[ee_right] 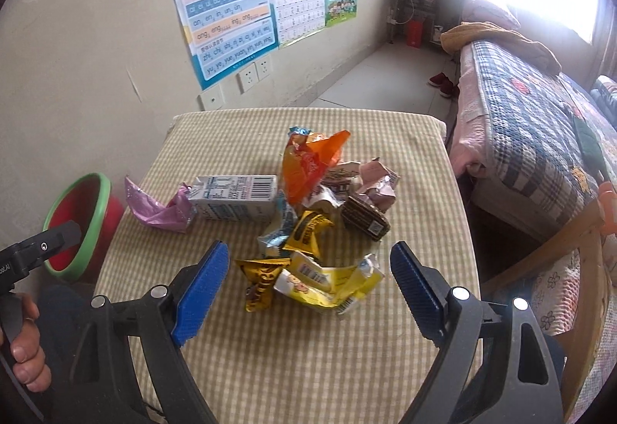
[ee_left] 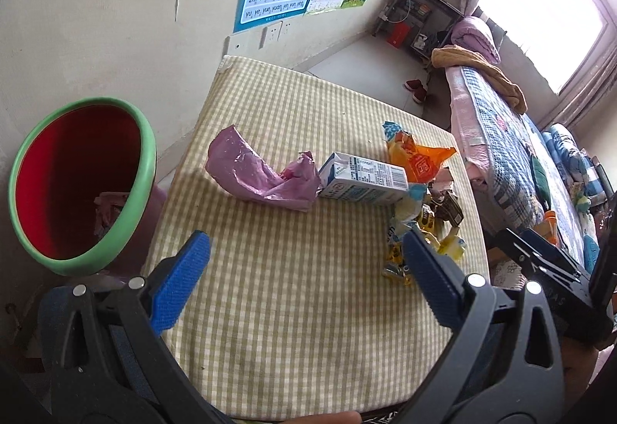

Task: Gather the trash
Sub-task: 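Move both tools back over the table toward the remaining trash, then grasp the pink plastic bag with left tool while right tool grasps brown wrapper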

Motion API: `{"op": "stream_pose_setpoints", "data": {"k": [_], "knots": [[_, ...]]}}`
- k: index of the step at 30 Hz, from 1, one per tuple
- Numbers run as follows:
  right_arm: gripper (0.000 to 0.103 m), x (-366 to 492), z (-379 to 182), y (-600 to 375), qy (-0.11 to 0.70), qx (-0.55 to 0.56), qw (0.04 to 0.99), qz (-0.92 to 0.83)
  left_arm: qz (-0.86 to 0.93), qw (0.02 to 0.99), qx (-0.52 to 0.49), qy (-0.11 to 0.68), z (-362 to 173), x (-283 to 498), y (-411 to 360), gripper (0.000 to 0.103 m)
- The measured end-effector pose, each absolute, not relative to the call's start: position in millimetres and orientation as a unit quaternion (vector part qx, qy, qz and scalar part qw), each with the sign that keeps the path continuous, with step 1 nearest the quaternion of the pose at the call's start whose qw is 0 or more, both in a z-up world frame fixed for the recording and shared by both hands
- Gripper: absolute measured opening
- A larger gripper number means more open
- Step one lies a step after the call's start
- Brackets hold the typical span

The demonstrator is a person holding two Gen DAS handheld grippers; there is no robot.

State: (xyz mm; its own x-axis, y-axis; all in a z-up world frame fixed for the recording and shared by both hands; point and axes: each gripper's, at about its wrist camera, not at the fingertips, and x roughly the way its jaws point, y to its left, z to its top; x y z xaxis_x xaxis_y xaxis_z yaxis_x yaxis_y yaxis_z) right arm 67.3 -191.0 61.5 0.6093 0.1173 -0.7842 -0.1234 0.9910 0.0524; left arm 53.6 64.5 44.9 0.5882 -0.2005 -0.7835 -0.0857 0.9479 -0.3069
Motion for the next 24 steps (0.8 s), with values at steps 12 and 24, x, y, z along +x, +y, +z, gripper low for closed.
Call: {"op": "stream_pose_setpoints", "data": {"k": [12,24], "knots": [[0.083,101,39,-227,0.451,-0.014,0.892,0.038,0.003,0.866,-0.172,0.469,24,86,73,0.097],[0.083,148,-12,-226,0.488,-0.055,0.871,0.035,0.027,0.844,-0.203,0.497,-22,138,88,0.097]]}}
